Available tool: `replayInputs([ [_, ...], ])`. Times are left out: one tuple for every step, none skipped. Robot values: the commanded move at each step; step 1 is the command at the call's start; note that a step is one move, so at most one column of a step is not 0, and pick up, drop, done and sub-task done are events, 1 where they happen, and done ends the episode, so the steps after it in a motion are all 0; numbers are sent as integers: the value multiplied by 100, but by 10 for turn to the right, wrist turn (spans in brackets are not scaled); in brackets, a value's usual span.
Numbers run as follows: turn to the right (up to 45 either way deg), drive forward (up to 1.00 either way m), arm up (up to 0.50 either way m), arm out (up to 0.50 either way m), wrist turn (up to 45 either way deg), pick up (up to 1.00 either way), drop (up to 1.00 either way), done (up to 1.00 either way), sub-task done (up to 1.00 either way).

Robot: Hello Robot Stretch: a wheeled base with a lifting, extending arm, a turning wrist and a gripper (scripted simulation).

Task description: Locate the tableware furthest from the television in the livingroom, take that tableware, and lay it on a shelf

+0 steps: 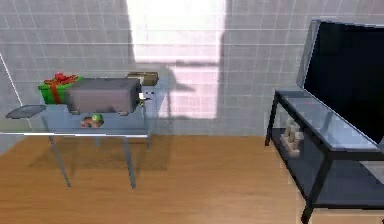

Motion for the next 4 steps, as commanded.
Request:
replayInputs([
  [0,35,0,0,0,0,0,0,0],
  [450,0,0,0,0,0,0,0,0],
  [120,0,0,0,0,0,0,0,0],
  [0,35,0,0,0,0,0,0,0],
])
